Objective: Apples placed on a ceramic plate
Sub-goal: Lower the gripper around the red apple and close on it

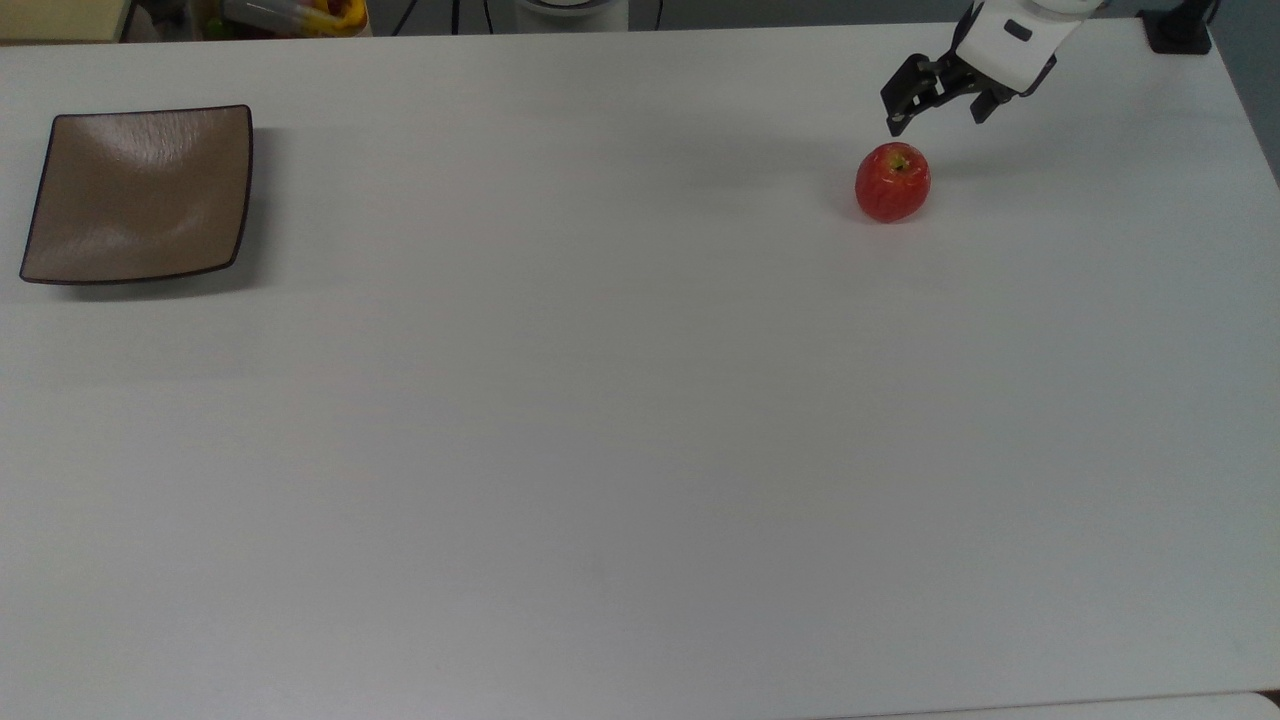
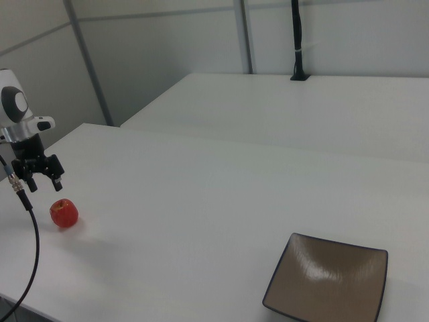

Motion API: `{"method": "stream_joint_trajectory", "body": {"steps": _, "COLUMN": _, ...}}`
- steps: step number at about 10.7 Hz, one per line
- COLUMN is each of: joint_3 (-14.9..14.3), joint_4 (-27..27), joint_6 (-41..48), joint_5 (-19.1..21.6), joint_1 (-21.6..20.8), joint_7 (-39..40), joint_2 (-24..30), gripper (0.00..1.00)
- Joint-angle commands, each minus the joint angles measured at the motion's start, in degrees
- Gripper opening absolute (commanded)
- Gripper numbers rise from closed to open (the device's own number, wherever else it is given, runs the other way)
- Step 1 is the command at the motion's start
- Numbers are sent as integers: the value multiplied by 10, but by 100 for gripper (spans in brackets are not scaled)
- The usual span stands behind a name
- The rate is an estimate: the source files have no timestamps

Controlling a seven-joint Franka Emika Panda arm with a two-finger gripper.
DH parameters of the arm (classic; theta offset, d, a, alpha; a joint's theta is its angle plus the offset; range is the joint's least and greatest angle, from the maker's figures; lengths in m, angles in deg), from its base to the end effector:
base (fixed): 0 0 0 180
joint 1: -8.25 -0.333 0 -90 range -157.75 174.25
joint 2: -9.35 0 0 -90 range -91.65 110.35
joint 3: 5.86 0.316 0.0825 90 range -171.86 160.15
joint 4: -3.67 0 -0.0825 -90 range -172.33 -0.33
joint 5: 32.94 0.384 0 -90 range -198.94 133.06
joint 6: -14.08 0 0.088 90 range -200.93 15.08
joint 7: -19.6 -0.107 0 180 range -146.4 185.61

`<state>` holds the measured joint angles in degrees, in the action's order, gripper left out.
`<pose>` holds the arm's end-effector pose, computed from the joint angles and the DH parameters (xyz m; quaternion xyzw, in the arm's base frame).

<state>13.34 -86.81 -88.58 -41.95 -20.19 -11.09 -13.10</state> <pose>0.4655 0.4531 0.4105 0.9835 0.1631 -0.0532 0.0581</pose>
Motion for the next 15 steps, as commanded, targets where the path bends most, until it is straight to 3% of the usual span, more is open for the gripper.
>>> {"method": "stream_joint_trajectory", "body": {"steps": 1, "joint_3": -2, "joint_4": -28, "joint_6": -50, "joint_5": -25, "joint_1": -3, "joint_7": -12, "joint_2": -9, "gripper": 100}}
{"method": "stream_joint_trajectory", "body": {"steps": 13, "joint_3": -2, "joint_4": -67, "joint_6": -93, "joint_5": -67, "joint_1": -1, "joint_7": -9, "joint_2": -51, "gripper": 100}}
{"method": "stream_joint_trajectory", "body": {"steps": 14, "joint_3": -2, "joint_4": -71, "joint_6": -93, "joint_5": -66, "joint_1": -1, "joint_7": -11, "joint_2": -54, "gripper": 90}}
{"method": "stream_joint_trajectory", "body": {"steps": 15, "joint_3": -1, "joint_4": -71, "joint_6": -93, "joint_5": -63, "joint_1": 0, "joint_7": -11, "joint_2": -53, "gripper": 67}}
